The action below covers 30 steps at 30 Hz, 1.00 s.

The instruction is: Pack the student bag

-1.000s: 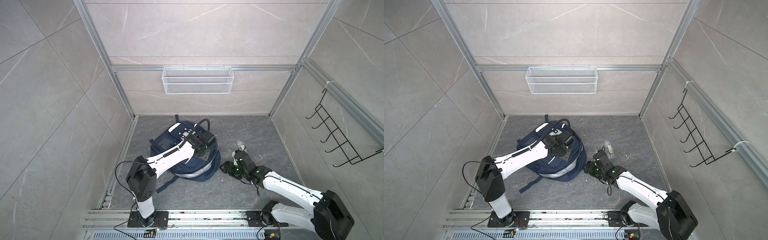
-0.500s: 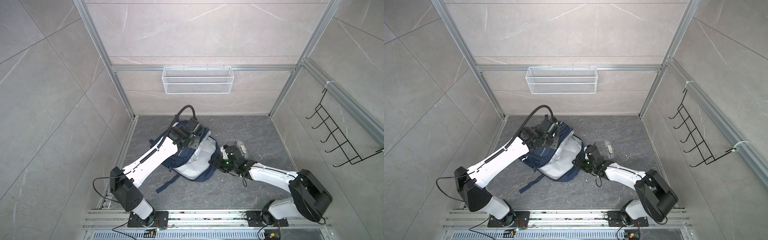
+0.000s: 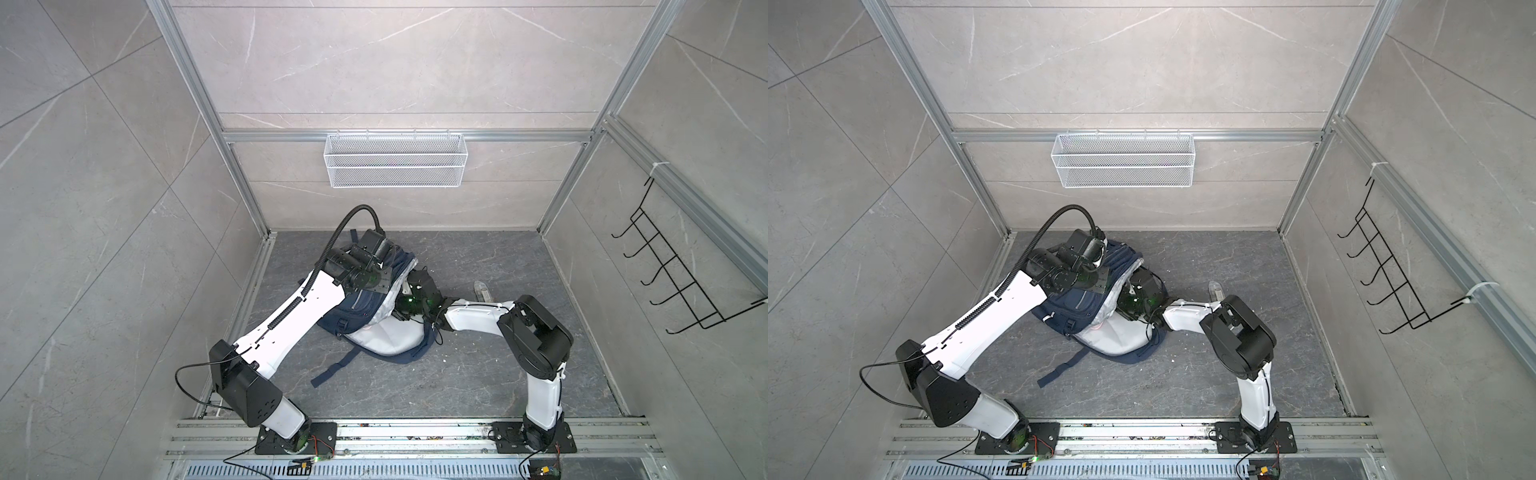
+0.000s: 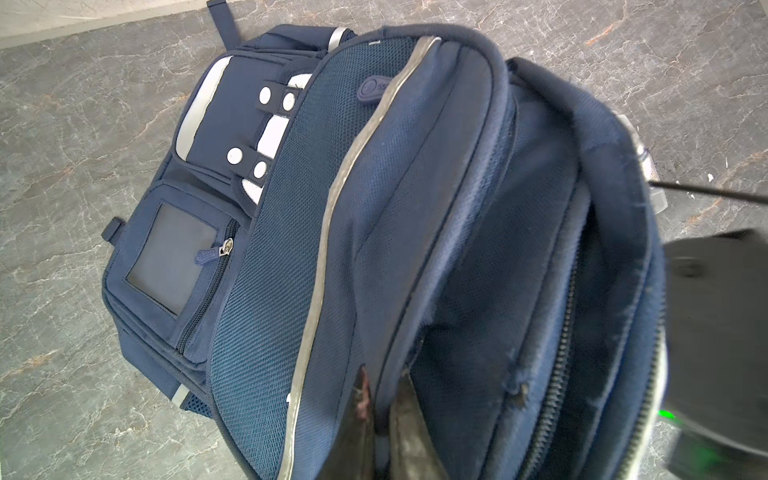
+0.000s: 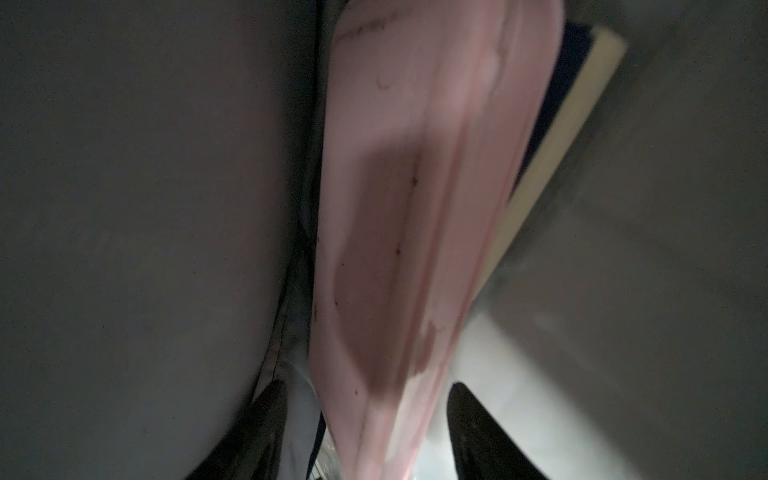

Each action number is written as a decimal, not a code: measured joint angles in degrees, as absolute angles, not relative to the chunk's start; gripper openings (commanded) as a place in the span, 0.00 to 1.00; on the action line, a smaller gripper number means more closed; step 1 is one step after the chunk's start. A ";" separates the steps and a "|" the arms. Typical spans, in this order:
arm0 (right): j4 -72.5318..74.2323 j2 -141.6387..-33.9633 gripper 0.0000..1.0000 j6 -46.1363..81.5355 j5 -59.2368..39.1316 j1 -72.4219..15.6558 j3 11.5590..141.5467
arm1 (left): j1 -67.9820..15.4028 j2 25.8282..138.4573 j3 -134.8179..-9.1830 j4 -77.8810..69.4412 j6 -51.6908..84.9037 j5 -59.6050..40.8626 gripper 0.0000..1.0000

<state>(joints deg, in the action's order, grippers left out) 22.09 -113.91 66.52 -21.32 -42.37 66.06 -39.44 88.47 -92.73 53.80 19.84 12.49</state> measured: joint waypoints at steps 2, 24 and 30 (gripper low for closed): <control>22.46 -114.91 0.61 67.40 -21.26 -42.85 66.43 | -39.27 88.47 -92.73 53.78 19.84 12.05 0.00; 29.39 -114.87 0.20 70.94 -21.23 -44.03 62.08 | -35.57 86.94 -89.73 51.57 19.92 8.36 0.00; 25.82 -107.81 0.19 68.36 -19.92 -44.03 56.27 | -34.63 86.83 -89.36 50.98 19.90 7.68 0.00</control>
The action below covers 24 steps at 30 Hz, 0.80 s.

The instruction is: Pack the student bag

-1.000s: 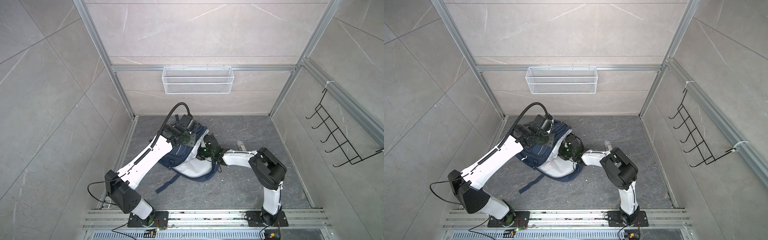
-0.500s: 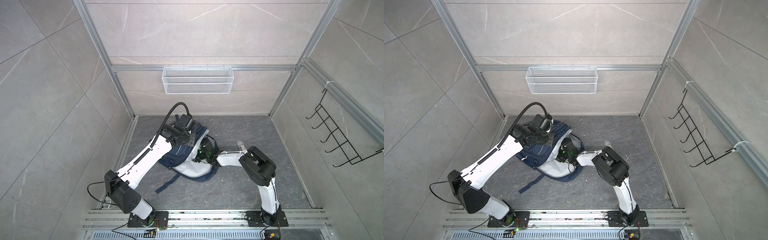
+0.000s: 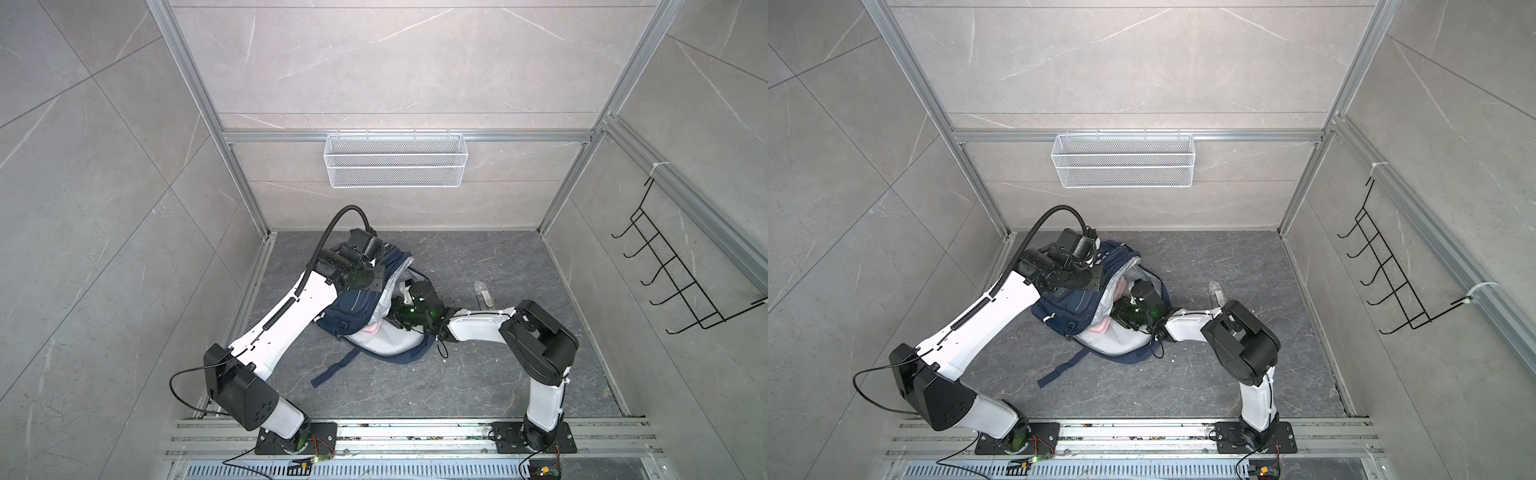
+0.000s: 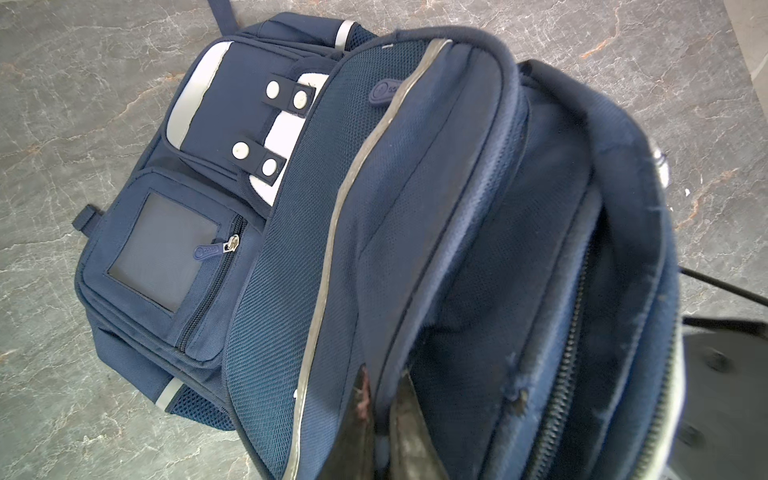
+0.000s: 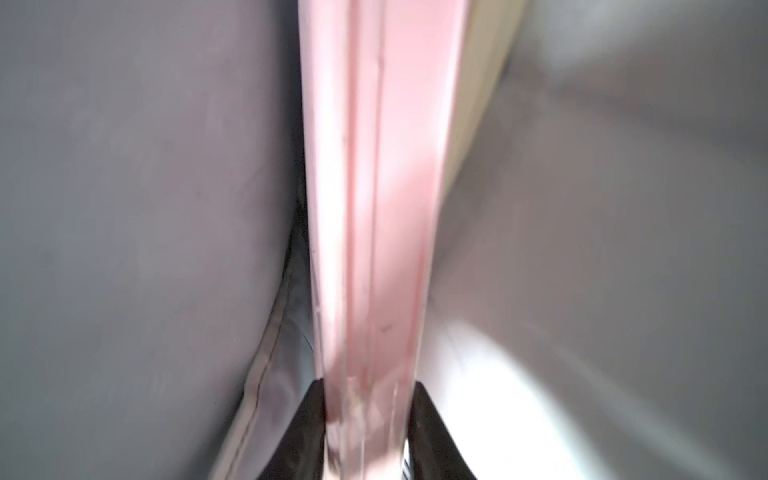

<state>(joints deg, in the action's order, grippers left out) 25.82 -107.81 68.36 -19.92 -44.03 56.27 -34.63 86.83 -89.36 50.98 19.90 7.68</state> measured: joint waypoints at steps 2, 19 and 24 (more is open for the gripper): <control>24.40 -105.51 0.17 67.42 -19.46 -44.03 54.35 | -34.48 86.83 -89.34 50.96 19.88 7.44 0.00; 5.96 -79.70 0.12 59.24 -14.96 -37.65 41.71 | -34.48 86.94 -82.87 46.54 19.88 5.76 0.00; -0.32 -71.26 0.11 56.75 -15.55 -33.34 39.90 | -34.98 88.09 -82.41 45.89 19.86 5.69 0.00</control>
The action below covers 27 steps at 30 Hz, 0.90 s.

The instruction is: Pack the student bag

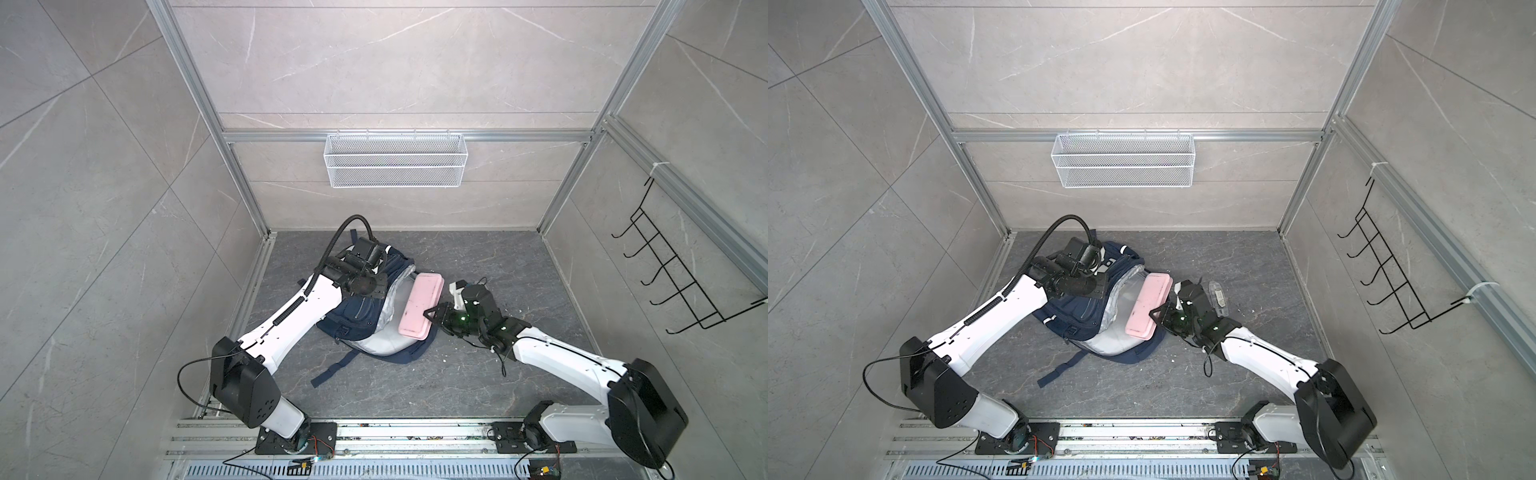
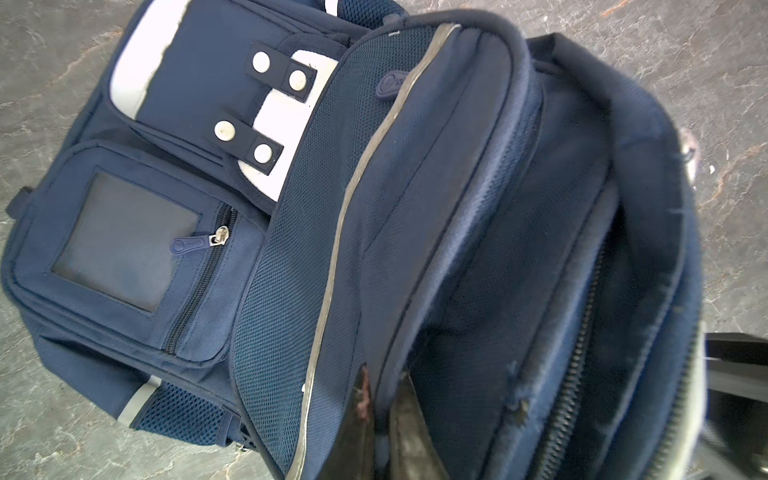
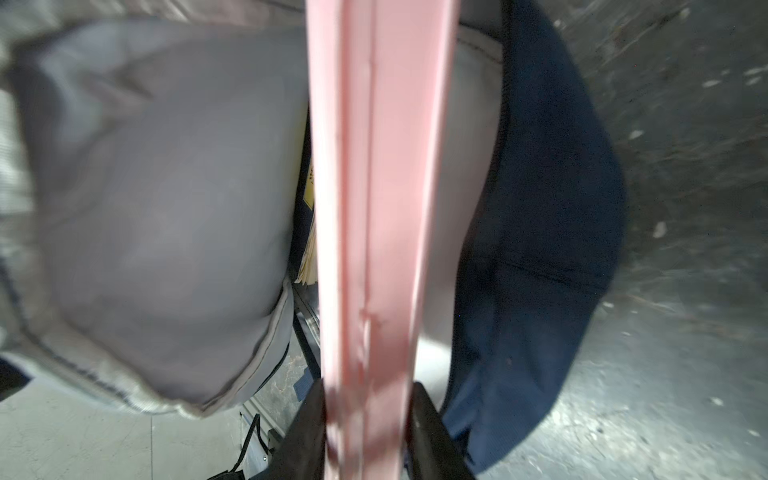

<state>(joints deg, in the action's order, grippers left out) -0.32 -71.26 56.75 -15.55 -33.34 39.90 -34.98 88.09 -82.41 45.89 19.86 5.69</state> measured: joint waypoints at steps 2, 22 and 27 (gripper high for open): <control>-3.55 -67.40 0.11 55.55 -15.62 -31.24 38.24 | -35.38 88.58 -82.02 45.63 19.86 5.65 0.00; -22.63 -59.27 0.12 44.66 -17.74 -21.26 29.80 | -37.93 95.70 -84.53 44.56 19.94 6.46 0.00; -16.25 -65.14 0.15 43.13 -22.83 -18.02 29.76 | -38.89 96.77 -84.53 44.51 20.18 6.85 0.00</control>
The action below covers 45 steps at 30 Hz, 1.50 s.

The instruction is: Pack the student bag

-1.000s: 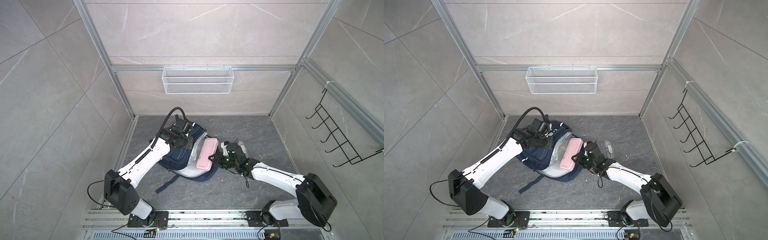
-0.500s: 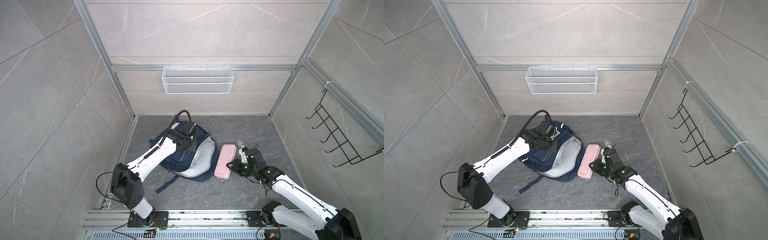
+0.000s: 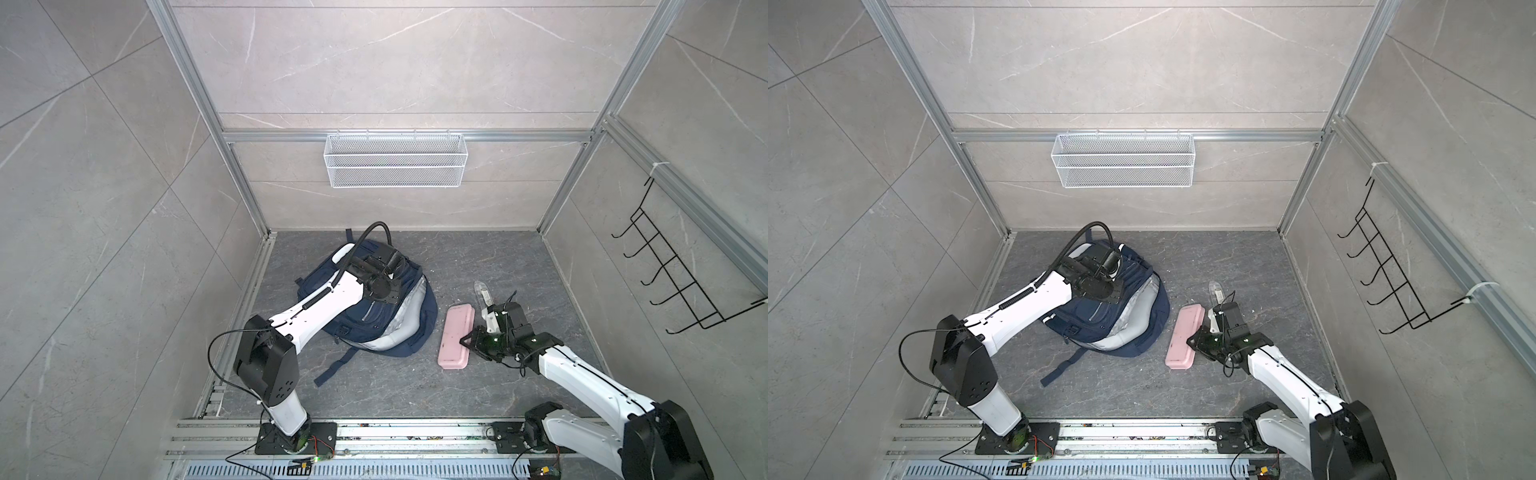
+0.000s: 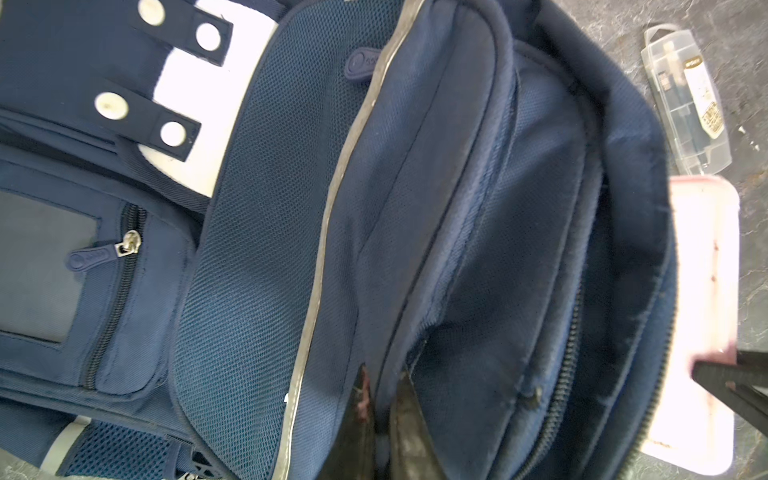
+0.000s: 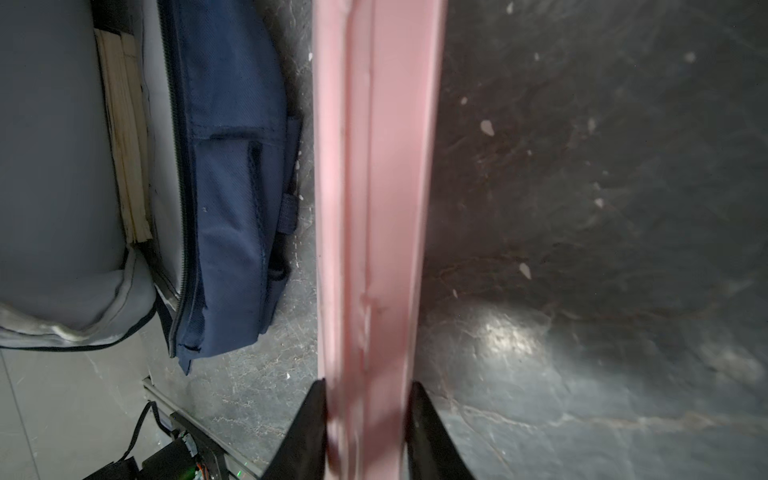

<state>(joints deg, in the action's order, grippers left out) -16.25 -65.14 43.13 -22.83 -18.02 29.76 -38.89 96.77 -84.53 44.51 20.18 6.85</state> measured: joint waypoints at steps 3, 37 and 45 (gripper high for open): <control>-12.01 -68.79 0.21 42.26 -25.80 -15.59 29.78 | -39.42 97.12 -84.53 44.51 20.38 7.11 0.00; -19.97 -54.41 0.55 42.37 -21.06 -22.02 30.28 | -44.64 116.40 -103.63 47.37 23.40 8.49 0.21; -17.93 -67.94 0.49 45.45 -9.69 -42.26 39.33 | -44.97 112.36 -98.87 43.59 24.16 7.46 0.41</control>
